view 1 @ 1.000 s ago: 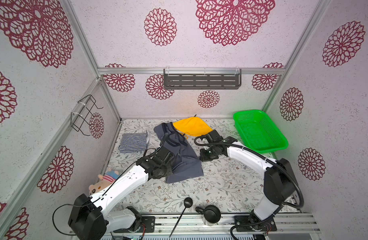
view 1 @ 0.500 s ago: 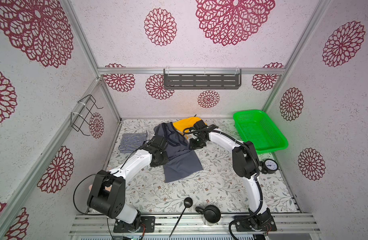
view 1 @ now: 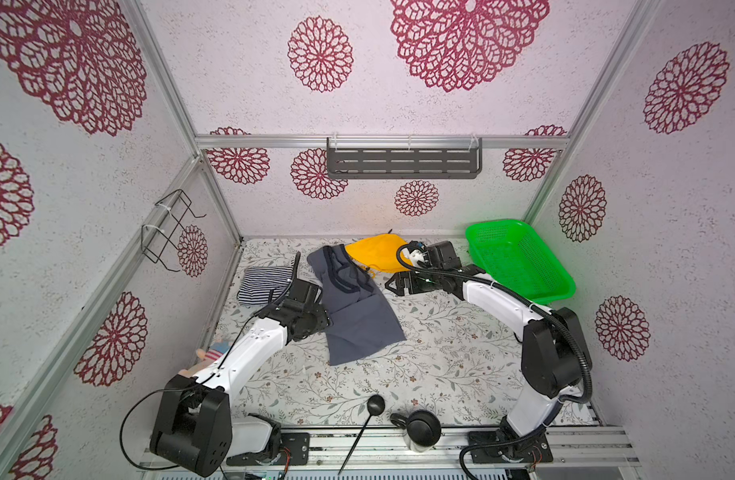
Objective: Fold and stack the tank tops
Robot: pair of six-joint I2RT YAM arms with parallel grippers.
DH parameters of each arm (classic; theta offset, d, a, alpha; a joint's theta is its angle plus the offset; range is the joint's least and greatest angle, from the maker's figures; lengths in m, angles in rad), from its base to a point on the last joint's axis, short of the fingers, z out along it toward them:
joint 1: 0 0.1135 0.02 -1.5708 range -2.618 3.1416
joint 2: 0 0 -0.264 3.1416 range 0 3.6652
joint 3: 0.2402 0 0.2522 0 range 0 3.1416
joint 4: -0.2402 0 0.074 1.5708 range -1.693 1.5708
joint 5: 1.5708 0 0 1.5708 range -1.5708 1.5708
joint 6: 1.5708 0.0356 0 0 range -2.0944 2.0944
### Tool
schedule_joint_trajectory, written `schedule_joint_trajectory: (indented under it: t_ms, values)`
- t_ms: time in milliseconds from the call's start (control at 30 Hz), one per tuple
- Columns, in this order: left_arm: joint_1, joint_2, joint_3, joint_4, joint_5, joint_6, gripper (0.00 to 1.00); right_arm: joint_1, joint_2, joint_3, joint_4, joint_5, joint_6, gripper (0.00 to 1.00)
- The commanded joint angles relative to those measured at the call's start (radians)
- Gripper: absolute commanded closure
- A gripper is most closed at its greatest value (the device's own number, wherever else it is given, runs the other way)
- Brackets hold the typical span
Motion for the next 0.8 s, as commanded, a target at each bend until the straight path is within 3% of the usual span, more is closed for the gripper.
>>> schedule_joint_trajectory:
  t_ms: [0, 100, 133, 167, 300, 400, 500, 667, 767]
  values:
    - [0.026, 0.023, -0.023, 0.151, 0.073, -0.048, 0.24, 0.034, 0.077, 0.077, -0.008, -0.085, -0.159, 0.11]
    - [0.033, 0.056, -0.019, 0.183, 0.062, -0.062, 0.24, 0.050, 0.139, 0.147, -0.096, -0.004, -0.246, 0.55]
    - [0.033, 0.074, -0.010, 0.178, 0.059, -0.061, 0.25, 0.053, 0.163, 0.166, -0.107, 0.029, -0.247, 0.67]
    - [0.033, 0.091, -0.002, 0.175, 0.060, -0.061, 0.25, 0.056, 0.183, 0.181, -0.118, 0.044, -0.253, 0.72]
    - [0.033, 0.164, 0.007, 0.190, 0.085, -0.072, 0.31, 0.090, 0.266, 0.235, -0.133, 0.098, -0.281, 0.73]
    - [0.032, 0.199, 0.014, 0.189, 0.080, -0.079, 0.35, 0.101, 0.327, 0.271, -0.129, 0.114, -0.278, 0.53]
    - [0.030, 0.226, 0.022, 0.196, 0.081, -0.083, 0.35, 0.103, 0.367, 0.287, -0.114, 0.150, -0.274, 0.47]
    - [0.021, 0.263, 0.033, 0.199, 0.085, -0.085, 0.46, 0.108, 0.421, 0.317, -0.093, 0.183, -0.262, 0.50]
    - [0.018, 0.260, 0.033, 0.202, 0.086, -0.086, 0.67, 0.116, 0.429, 0.320, -0.082, 0.175, -0.256, 0.62]
